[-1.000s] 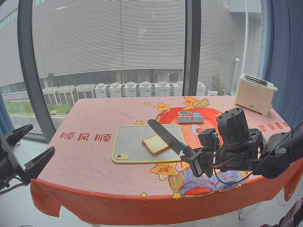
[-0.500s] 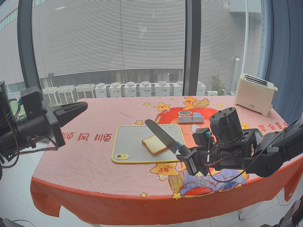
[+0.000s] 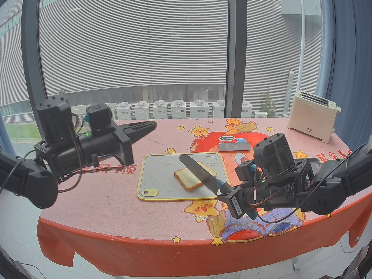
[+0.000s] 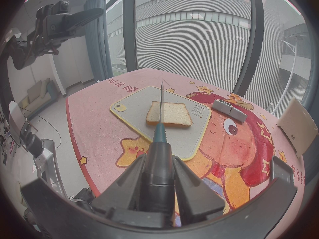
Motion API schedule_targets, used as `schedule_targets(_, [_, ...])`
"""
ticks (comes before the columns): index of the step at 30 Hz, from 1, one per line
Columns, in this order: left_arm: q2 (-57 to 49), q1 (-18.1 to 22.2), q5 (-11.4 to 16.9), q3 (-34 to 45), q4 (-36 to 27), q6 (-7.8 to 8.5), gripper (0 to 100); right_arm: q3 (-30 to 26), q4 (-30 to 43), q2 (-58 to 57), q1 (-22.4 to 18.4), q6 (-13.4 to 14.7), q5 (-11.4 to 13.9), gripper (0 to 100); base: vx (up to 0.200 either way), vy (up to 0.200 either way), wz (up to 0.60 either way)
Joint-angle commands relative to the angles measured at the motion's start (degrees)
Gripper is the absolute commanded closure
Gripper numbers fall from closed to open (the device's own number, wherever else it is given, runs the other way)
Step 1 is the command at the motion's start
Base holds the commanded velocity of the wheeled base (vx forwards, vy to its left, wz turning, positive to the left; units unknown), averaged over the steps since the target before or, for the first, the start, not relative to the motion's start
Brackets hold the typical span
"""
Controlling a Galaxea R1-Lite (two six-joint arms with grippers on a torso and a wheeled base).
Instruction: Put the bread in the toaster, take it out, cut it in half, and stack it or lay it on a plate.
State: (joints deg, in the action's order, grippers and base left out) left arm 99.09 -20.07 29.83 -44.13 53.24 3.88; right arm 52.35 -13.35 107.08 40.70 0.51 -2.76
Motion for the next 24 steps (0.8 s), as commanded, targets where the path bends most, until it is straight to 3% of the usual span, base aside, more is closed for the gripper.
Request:
schedule_targets(1, [5.5, -3.1, 0.1, -1.3, 1.3, -2.03, 100, 1.9, 0.8, 0.1, -0.1, 0.0, -0.1, 100, 0.000, 0.000, 0.00])
schedule_targets(4, [6.7, -4.5, 0.1, -2.3, 1.3, -3.26, 100, 2.4, 1.0, 0.2, -0.1, 0.0, -0.1, 100, 0.000, 0.000, 0.00])
schedule_targets(6, [10.4, -7.0, -1.8, -4.2, 1.6, -4.76, 100, 3.9, 2.6, 0.2, -0.1, 0.0, -0.1, 100, 0.000, 0.000, 0.00])
schedule_targets(8, [12.4, -7.7, -3.4, -5.3, 2.3, -4.84, 100, 4.8, 4.2, 0.2, -0.1, 0.0, -0.1, 100, 0.000, 0.000, 0.00])
schedule_targets(9, [15.9, -8.1, -5.5, -6.8, 5.1, -4.40, 100, 6.3, 6.9, 0.1, -0.2, 0.1, -0.1, 100, 0.000, 0.000, 0.00])
schedule_targets(10, [18.2, -8.2, -5.7, -7.2, 7.8, -4.67, 100, 7.0, 8.3, 0.0, -0.2, 0.2, -0.1, 100, 0.000, 0.000, 0.00])
schedule_targets(13, [19.7, -7.9, -5.7, -9.7, 10.7, -5.81, 100, 7.9, 10.1, 0.0, -0.4, 0.2, -0.1, 100, 0.000, 0.000, 0.00])
schedule_targets(19, [19.8, -7.7, -5.4, -18.1, 0.9, -5.90, 100, 8.5, 10.3, 0.0, -0.7, 0.3, -0.1, 100, 0.000, 0.000, 0.00])
schedule_targets(24, [21.1, -7.8, -5.2, -16.9, 4.9, -5.72, 100, 8.0, 10.4, -0.4, -0.5, 0.0, -0.2, 100, 0.000, 0.000, 0.00])
